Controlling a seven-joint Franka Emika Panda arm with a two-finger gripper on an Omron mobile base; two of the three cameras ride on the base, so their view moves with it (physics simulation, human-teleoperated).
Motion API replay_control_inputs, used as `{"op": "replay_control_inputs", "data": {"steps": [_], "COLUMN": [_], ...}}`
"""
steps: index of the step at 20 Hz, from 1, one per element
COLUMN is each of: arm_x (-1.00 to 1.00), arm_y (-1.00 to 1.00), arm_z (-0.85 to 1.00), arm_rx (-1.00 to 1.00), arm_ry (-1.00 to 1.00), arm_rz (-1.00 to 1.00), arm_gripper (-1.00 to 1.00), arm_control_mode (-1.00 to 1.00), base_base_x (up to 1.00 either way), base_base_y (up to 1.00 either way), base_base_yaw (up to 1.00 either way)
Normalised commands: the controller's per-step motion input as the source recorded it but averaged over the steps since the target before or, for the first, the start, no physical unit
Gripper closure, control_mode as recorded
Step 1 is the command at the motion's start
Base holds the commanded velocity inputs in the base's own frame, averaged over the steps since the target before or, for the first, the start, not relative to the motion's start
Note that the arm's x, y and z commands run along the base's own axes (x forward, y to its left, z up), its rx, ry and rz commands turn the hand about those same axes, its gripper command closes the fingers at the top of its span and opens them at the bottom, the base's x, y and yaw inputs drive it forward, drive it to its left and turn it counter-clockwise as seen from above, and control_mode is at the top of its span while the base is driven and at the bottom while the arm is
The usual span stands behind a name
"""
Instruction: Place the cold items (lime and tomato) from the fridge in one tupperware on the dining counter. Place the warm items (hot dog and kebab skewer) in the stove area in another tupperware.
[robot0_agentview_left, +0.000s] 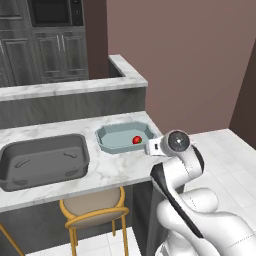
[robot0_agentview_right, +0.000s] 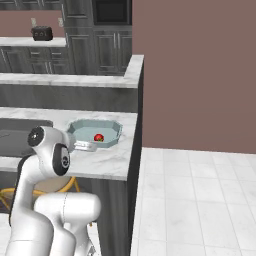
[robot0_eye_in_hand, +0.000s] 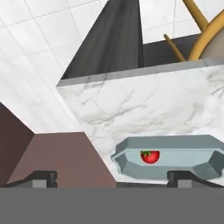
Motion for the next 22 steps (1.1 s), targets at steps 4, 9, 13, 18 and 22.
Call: {"op": "replay_control_inputs", "data": {"steps": [4, 9, 13, 18, 22], "arm_x": [-0.74, -0.54, -0.42, -0.30, 0.00], "arm_y": [-0.83, -0.46, -0.06, -0.11, 0.00], "arm_z": [-0.26, -0.27, -0.34, -0.18, 0.00], "arm_rx": [0.00, 0.00, 0.00, 0.00, 0.00], "arm_ry": [0.07, 0.16, -0.08, -0.04, 0.00], "arm_rz": [-0.11, -0.10, 0.00, 0.00, 0.00], "arm_gripper": [-1.00, -1.00, -1.00, -1.00, -1.00], "arm_control_mode": [-1.00, -1.00, -1.00, 1.00, 1.00], "base_base_x": [0.00, 0.00, 0.00, -0.09, -0.69], "base_base_y": [0.00, 0.00, 0.00, -0.02, -0.03], "base_base_yaw": [0.00, 0.00, 0.00, 0.01, 0.18]}}
